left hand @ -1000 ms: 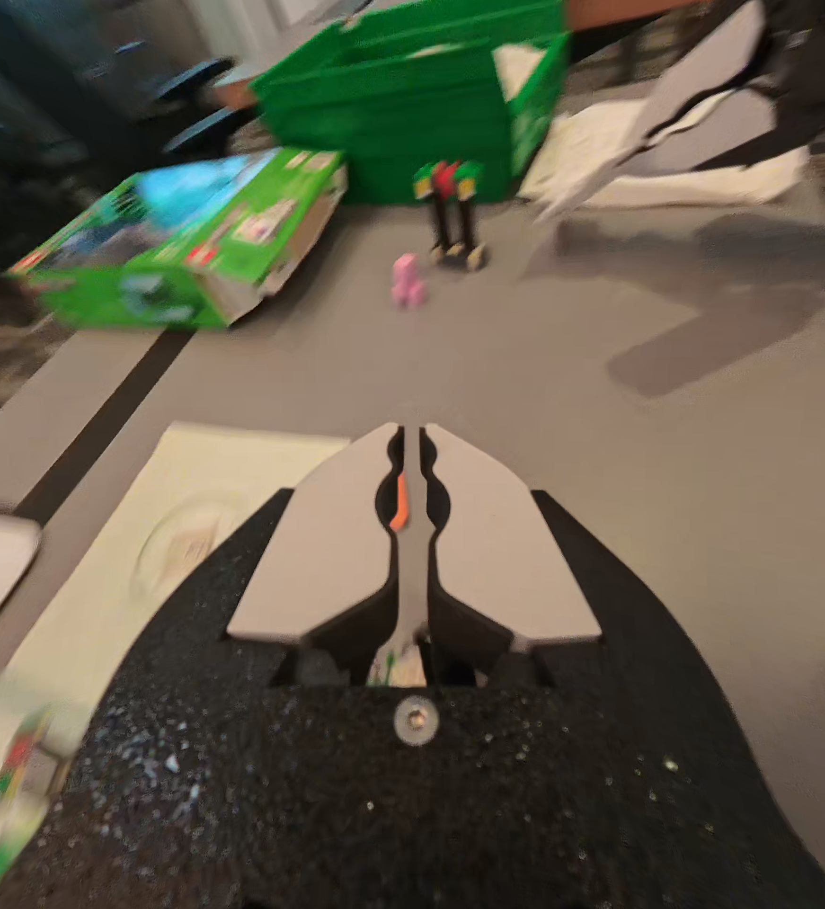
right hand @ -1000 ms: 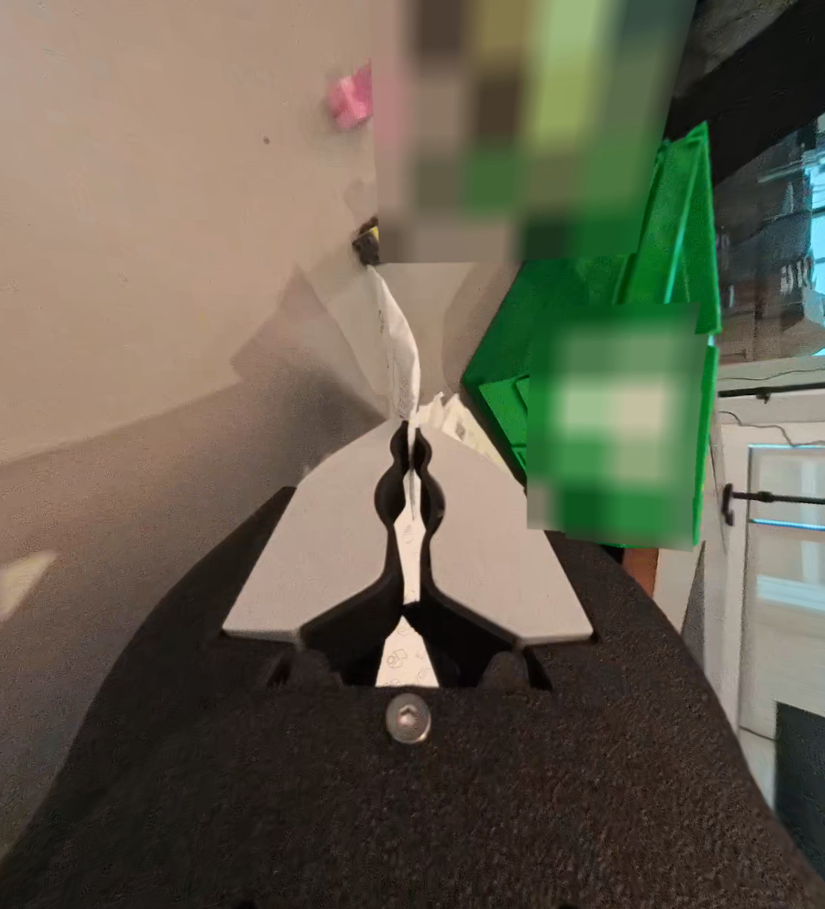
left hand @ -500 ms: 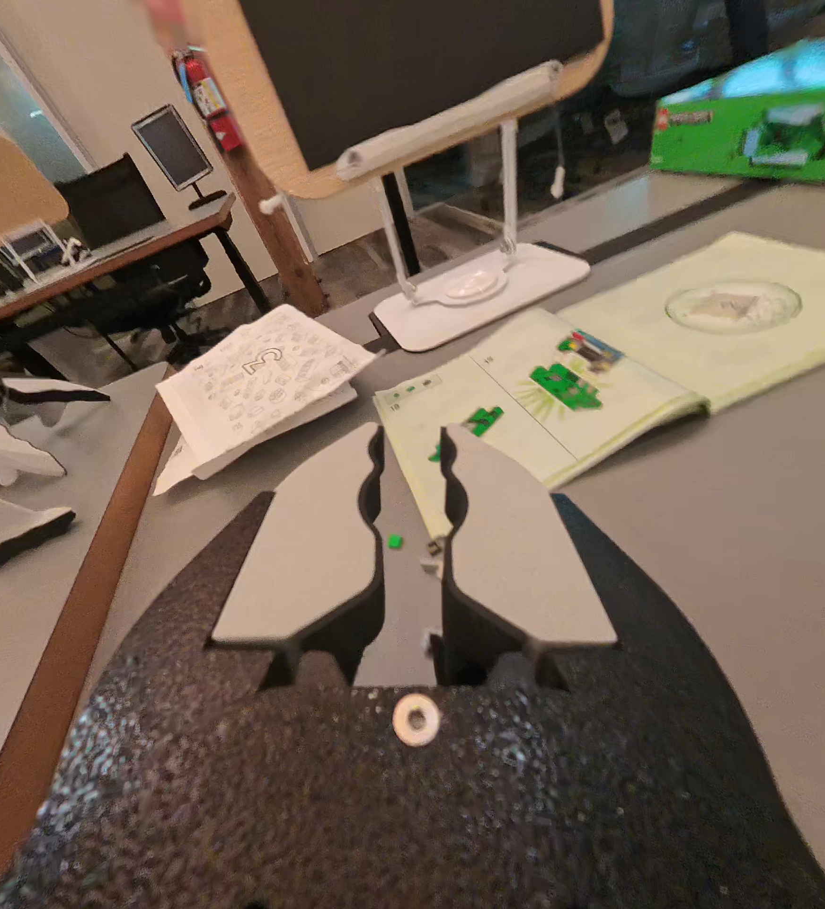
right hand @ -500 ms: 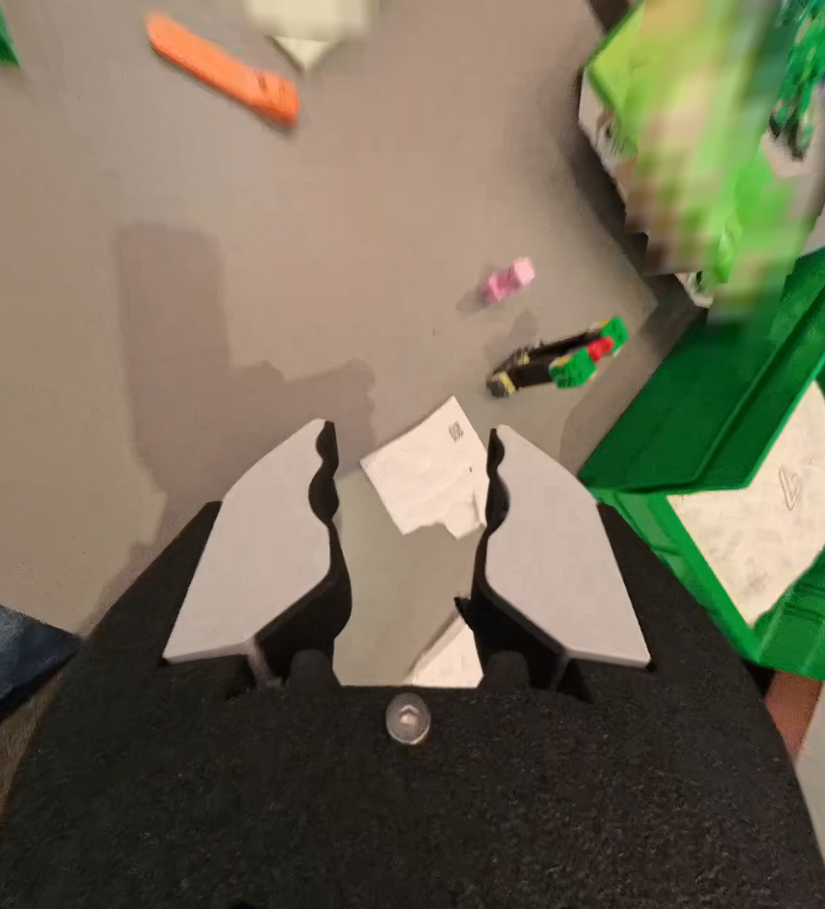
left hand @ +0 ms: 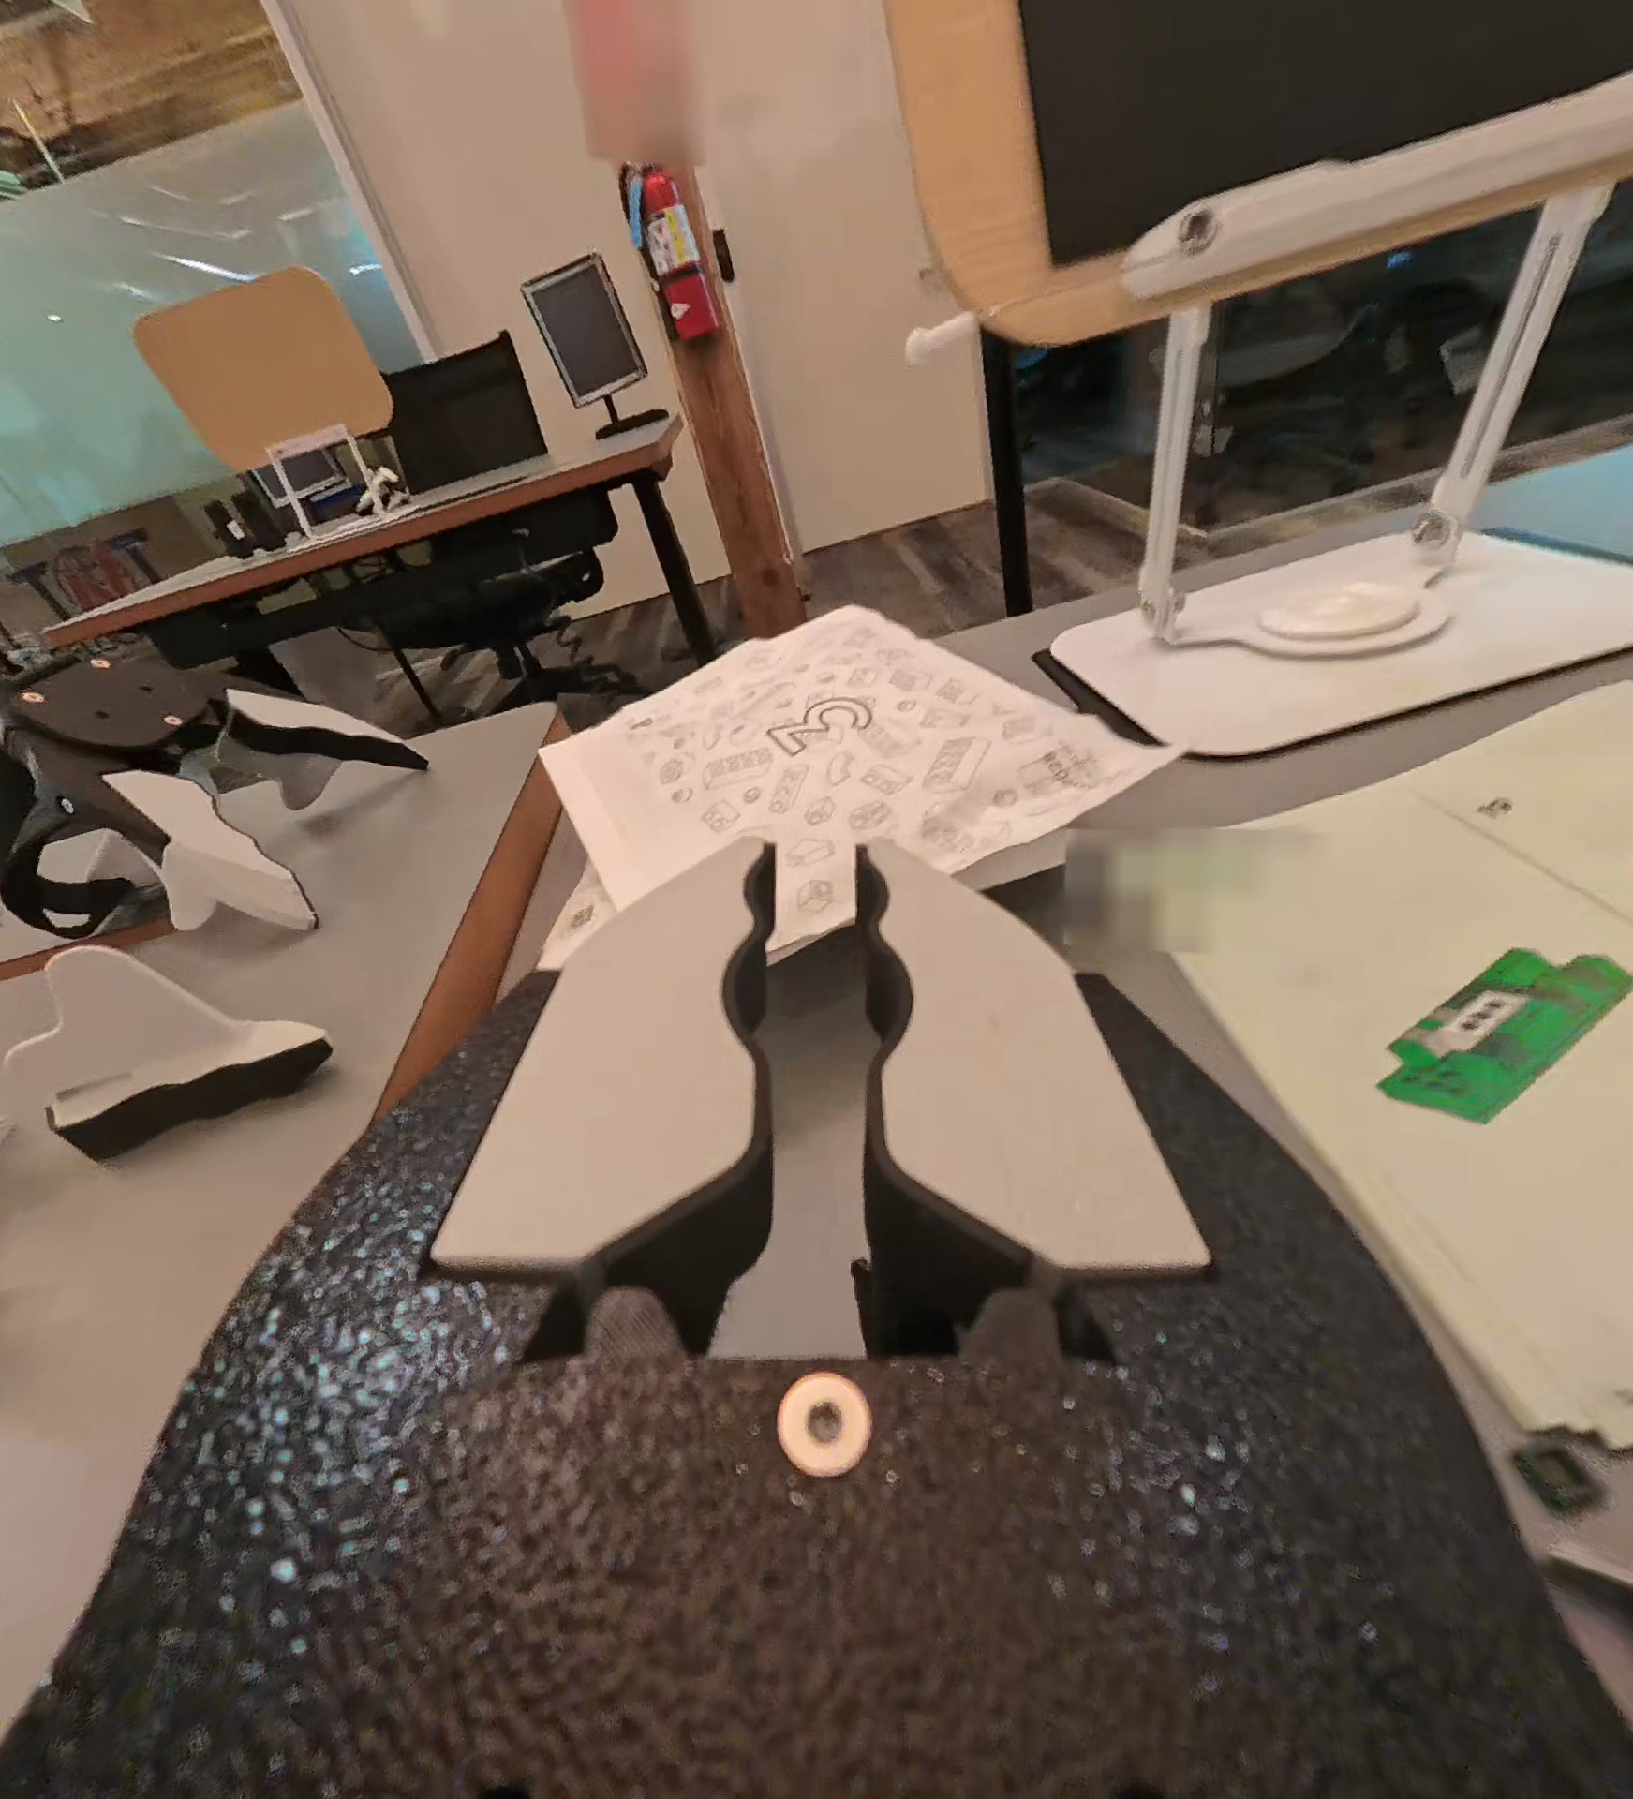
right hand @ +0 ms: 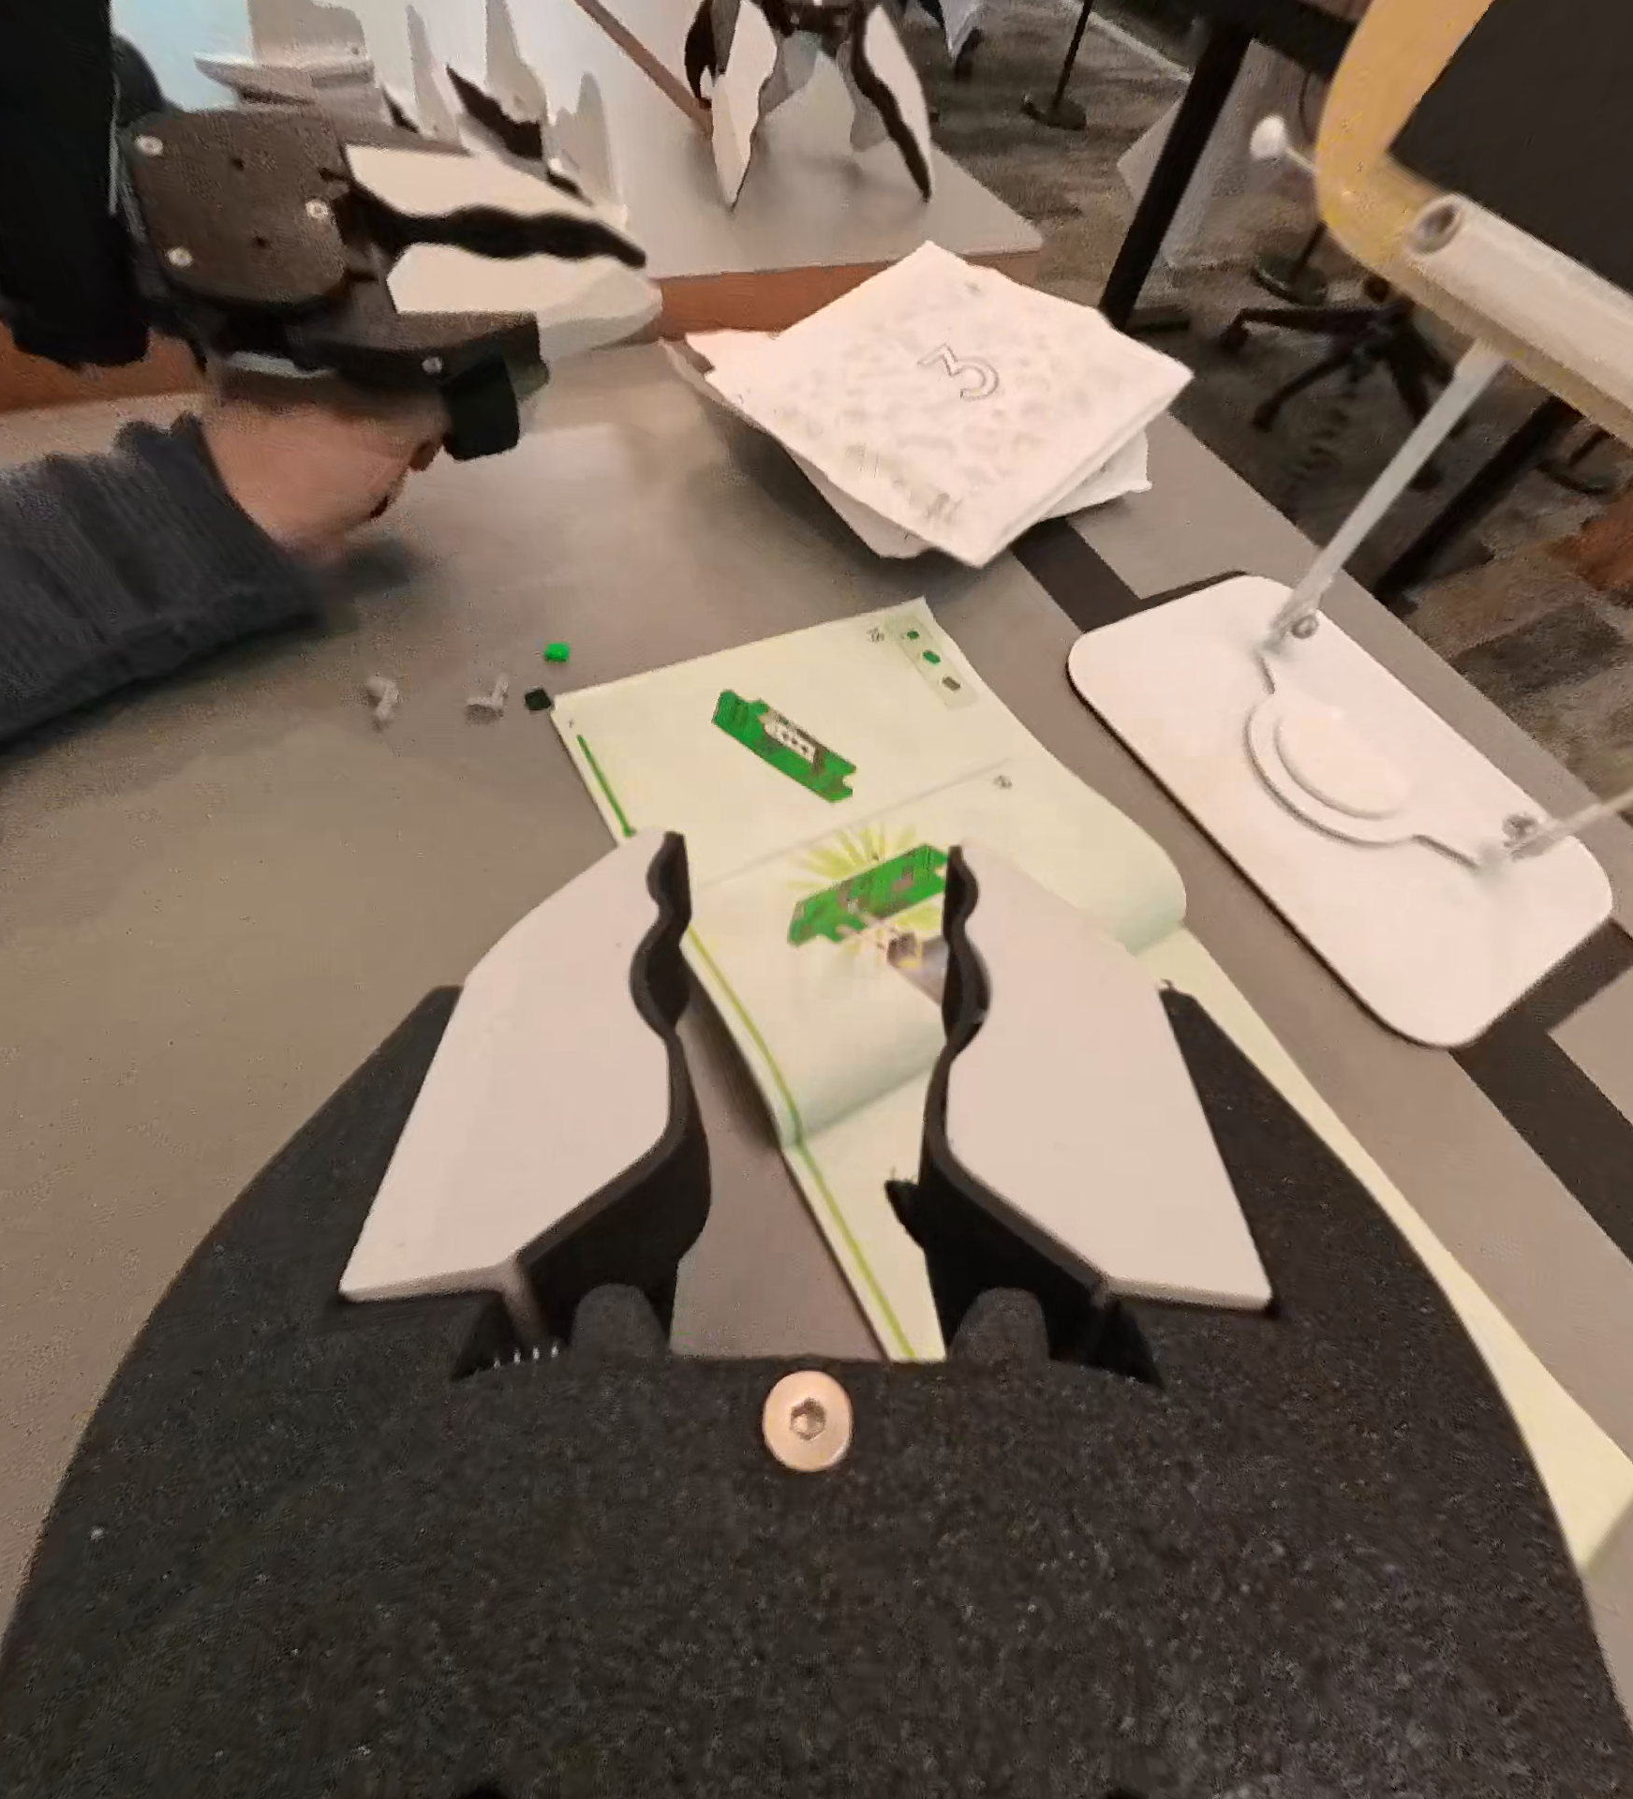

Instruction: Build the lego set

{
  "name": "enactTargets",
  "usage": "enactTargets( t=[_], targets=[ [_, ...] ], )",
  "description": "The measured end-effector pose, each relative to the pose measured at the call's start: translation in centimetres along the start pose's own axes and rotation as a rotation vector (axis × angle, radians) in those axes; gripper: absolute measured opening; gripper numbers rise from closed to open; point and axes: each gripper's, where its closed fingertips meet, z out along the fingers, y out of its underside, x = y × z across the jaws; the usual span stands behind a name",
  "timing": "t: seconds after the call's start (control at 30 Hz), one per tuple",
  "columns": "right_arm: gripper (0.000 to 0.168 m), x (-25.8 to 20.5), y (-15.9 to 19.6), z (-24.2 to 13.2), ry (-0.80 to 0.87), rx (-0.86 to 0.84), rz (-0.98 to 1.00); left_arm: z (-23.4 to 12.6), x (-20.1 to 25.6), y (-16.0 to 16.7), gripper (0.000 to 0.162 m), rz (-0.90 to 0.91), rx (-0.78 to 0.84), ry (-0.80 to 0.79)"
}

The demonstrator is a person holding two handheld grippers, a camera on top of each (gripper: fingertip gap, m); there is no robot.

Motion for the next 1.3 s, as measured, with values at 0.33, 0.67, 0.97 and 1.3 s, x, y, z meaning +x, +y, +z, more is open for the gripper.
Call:
enactTargets(
  t=[0.33, 0.67, 0.97, 1.3],
  targets=[
    [0.061, 2.9, 1.0, 0.9, 0.24, 0.012, 0.062, 0.9, 1.3, 1.4, 0.01, -0.049, -0.103, 0.136],
    [0.055, -1.5, 9.7, -9.5, 0.261, -0.309, 0.21, 1.1, 4.5, 0.6, 0.002, -0.012, -0.064, 0.229],
    [0.048, -5.8, 14.3, -9.7, 0.169, -0.451, 0.209, 1.0, 5.2, 0.3, 0.0, -0.009, -0.056, 0.257],
    [0.036, -5.1, 15.8, -7.6, 0.065, -0.488, 0.151, 0.7, 2.9, 0.4, 0.002, -0.017, -0.053, 0.188]
  ],
)
